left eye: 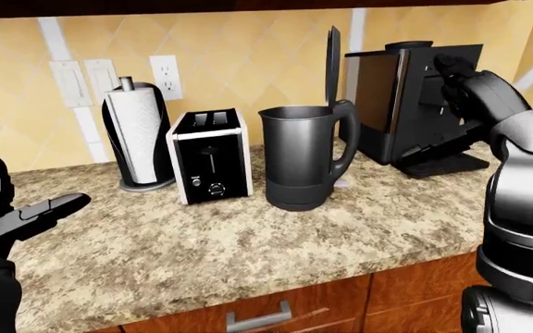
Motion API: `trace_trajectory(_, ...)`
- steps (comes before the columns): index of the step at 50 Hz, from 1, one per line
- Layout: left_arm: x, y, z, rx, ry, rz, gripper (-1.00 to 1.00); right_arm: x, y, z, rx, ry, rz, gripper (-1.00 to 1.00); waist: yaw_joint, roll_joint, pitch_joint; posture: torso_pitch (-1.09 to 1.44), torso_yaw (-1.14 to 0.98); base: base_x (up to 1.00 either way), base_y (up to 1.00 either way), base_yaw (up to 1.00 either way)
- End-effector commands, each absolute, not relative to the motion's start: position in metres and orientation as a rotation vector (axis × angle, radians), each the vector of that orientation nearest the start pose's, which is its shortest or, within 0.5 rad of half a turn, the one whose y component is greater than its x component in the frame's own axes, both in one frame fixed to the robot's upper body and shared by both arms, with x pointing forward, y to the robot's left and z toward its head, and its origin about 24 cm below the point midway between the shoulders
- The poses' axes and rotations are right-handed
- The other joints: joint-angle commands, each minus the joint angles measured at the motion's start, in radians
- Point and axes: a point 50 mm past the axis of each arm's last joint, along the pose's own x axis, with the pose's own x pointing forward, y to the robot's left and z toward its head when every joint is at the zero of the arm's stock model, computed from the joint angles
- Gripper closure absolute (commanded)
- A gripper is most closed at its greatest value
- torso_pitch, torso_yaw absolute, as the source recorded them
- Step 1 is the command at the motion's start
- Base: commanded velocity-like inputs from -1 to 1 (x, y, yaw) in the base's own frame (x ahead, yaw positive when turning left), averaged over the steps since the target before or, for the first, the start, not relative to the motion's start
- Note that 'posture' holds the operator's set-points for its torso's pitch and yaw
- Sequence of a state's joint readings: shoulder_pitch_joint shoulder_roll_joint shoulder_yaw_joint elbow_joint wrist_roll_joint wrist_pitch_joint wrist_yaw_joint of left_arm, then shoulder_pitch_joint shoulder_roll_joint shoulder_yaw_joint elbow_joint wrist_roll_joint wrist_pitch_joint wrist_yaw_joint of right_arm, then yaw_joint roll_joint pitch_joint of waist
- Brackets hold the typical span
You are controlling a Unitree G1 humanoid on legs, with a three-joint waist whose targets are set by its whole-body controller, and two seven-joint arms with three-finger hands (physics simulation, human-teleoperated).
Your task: Close the lid of the electric kettle.
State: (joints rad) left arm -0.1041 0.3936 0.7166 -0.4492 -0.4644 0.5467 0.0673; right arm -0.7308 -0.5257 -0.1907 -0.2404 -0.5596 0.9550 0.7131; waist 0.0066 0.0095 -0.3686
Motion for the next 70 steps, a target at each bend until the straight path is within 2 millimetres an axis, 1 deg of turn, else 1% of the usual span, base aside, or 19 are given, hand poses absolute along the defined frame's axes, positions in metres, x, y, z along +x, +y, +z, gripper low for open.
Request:
trace_trajectory(1,0.208,0.323,0.2,-0.04,-0.318,0.481,-1.0,0.305,-0.246,0.28,-0.658,0.045,-0.096,-1.0,0.0,0.0,0.002,-0.59,0.0,0.0,0.0,0.0)
trace_trajectory(9,0.208,0.323,0.2,-0.041,-0.32,0.482,-1.0,0.314,-0.249,0.294,-0.699,0.061,-0.085,-1.0,0.0,0.001,0.003,-0.59,0.0,0.0,0.0,0.0)
trace_trajectory(14,0.208,0.323,0.2,-0.041,-0.318,0.483,-1.0,0.324,-0.246,0.3,-0.742,0.082,-0.055,-1.0,-0.001,0.004,0.004,-0.59,0.0,0.0,0.0,0.0)
trace_trajectory(18,0.208,0.323,0.199,-0.041,-0.316,0.484,-1.0,0.327,-0.244,0.308,-0.766,0.091,-0.035,-1.0,-0.002,0.007,0.004,-0.59,0.0,0.0,0.0,0.0)
trace_trajectory(26,0.208,0.324,0.198,-0.04,-0.316,0.485,-1.0,0.339,-0.238,0.305,-0.816,0.13,0.019,-1.0,-0.001,0.009,0.006,-0.59,0.0,0.0,0.0,0.0)
trace_trajectory(36,0.208,0.325,0.199,-0.042,-0.318,0.486,-1.0,0.351,-0.227,0.317,-0.889,0.153,0.054,-1.0,0.0,0.016,0.008,-0.59,0.0,0.0,0.0,0.0)
trace_trajectory(46,0.208,0.325,0.198,-0.041,-0.318,0.485,-1.0,0.362,-0.228,0.323,-0.951,0.182,0.065,-1.0,0.003,0.017,0.008,-0.59,0.0,0.0,0.0,0.0)
trace_trajectory(48,0.209,0.324,0.198,-0.041,-0.317,0.485,-1.0,0.362,-0.226,0.324,-0.96,0.186,0.067,-1.0,0.003,0.017,0.008,-0.59,0.0,0.0,0.0,0.0)
trace_trajectory(55,0.208,0.323,0.199,-0.04,-0.317,0.483,-1.0,0.371,-0.225,0.319,-0.991,0.214,0.076,-1.0,0.004,0.019,0.008,-0.59,0.0,0.0,0.0,0.0)
trace_trajectory(58,0.208,0.323,0.199,-0.041,-0.317,0.483,-1.0,0.376,-0.225,0.32,-1.009,0.223,0.074,-1.0,0.003,0.02,0.008,-0.59,0.0,0.0,0.0,0.0)
trace_trajectory(67,0.209,0.323,0.197,-0.039,-0.313,0.482,-1.0,0.381,-0.216,0.328,-1.047,0.224,0.079,-1.0,0.005,0.024,0.009,-0.59,0.0,0.0,0.0,0.0)
trace_trajectory(70,0.21,0.324,0.196,-0.039,-0.312,0.482,-1.0,0.386,-0.214,0.324,-1.053,0.23,0.087,-1.0,0.005,0.025,0.01,-0.59,0.0,0.0,0.0,0.0)
